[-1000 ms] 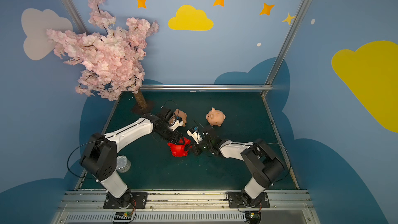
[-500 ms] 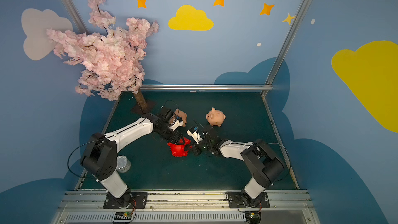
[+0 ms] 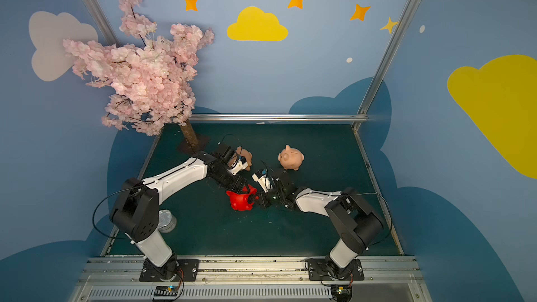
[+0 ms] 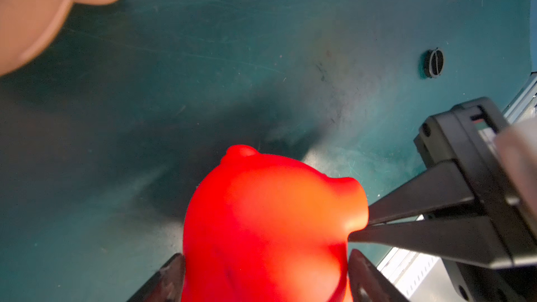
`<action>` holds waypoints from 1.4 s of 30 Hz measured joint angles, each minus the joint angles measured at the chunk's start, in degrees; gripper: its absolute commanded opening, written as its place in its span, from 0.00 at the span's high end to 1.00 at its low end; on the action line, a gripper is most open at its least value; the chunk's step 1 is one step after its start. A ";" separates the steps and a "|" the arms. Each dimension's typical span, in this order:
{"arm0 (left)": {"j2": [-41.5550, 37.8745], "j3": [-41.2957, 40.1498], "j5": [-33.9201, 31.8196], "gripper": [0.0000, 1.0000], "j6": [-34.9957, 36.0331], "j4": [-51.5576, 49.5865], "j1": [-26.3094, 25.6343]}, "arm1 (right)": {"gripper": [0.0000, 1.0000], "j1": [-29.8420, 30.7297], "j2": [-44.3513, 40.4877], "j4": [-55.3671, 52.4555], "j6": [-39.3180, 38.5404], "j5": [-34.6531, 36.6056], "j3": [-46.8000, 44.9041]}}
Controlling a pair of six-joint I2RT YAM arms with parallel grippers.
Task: Close piggy banks
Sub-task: Insert the knob into the piggy bank.
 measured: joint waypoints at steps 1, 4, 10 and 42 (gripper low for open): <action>0.02 0.00 -0.07 0.17 0.00 0.15 0.00 | 1.00 0.07 0.02 0.04 0.76 0.20 0.02; 0.02 0.00 -0.20 0.17 0.02 0.39 0.02 | 1.00 0.26 0.02 0.22 3.21 0.63 0.04; 0.04 0.00 -0.24 0.17 0.02 0.50 0.02 | 1.00 0.33 0.00 0.26 8.24 0.76 0.07; 0.04 -0.04 -0.26 0.17 -0.04 0.57 0.00 | 1.00 3.02 -1.57 -4.83 2.29 8.07 1.75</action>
